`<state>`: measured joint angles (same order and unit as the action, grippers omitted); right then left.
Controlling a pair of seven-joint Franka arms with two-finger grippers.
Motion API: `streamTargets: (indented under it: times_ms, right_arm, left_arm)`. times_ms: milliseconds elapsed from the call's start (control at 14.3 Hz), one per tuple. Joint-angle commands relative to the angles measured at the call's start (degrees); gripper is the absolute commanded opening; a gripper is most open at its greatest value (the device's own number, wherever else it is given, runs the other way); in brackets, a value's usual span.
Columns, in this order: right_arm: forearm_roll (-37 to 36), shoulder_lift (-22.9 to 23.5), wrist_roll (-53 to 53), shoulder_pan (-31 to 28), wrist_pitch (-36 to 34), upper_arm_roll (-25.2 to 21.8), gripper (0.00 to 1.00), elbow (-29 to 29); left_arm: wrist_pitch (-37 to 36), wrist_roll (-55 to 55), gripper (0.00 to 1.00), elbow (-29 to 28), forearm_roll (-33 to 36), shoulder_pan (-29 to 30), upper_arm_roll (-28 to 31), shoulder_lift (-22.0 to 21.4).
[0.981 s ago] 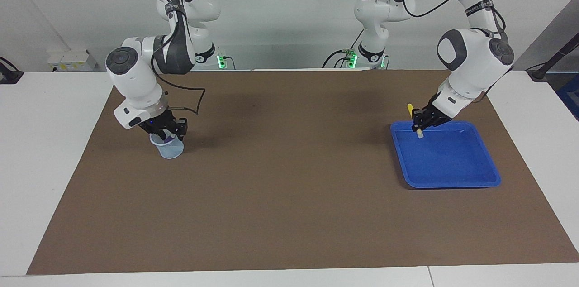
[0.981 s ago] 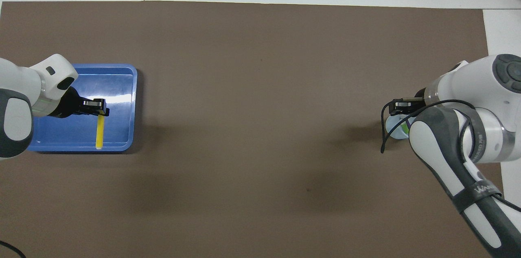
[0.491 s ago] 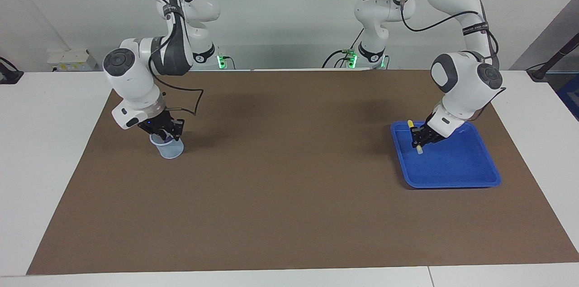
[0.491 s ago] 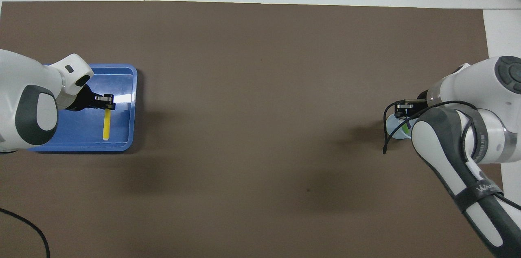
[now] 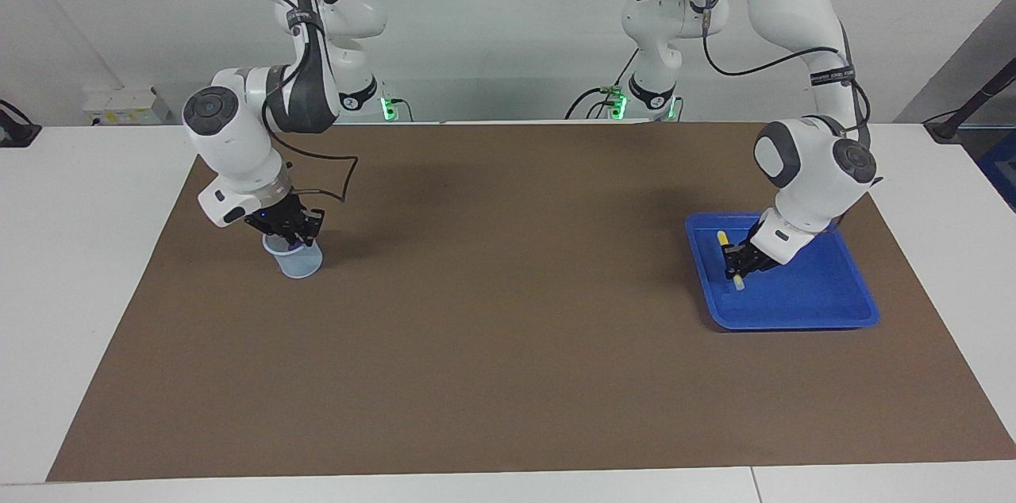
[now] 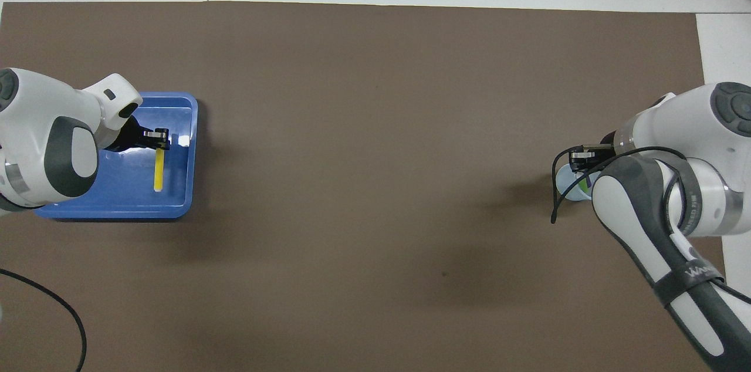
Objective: Right arm passes pens to left for tray arrangement
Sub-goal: 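Open the left gripper to release the pen in the tray, then grasp the purple pen in the cup with the right gripper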
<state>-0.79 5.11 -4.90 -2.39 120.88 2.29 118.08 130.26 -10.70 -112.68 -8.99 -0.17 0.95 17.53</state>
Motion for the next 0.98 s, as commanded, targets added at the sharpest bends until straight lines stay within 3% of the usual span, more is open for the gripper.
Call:
streamTargets:
  times_ms: [0,280,561,911]
  right_arm:
    - [-0.9,-0.2,1.9,-1.1,0.9,0.8,0.17,0.8]
    - [-0.9,-0.1,1.9,-1.0,0.2,0.7,0.00,0.2]
    - [-1.1,-0.2,6.7,-0.9,-4.0,0.6,0.00,-4.8]
    - [-6.8,-2.5,11.4,-0.2,-8.2,1.0,0.00,-9.1]
  left_arm:
    - [1.8,-0.7,0.00,0.4,1.2,1.0,-0.4,1.4]
    - [3.6,-1.5,0.00,0.1,1.2,2.1,-0.4,1.9]
    - [4.5,-1.5,0.00,-0.1,1.2,1.9,-0.4,2.2]
    - [4.7,-1.4,0.03,-0.1,1.2,1.7,-0.4,2.2]
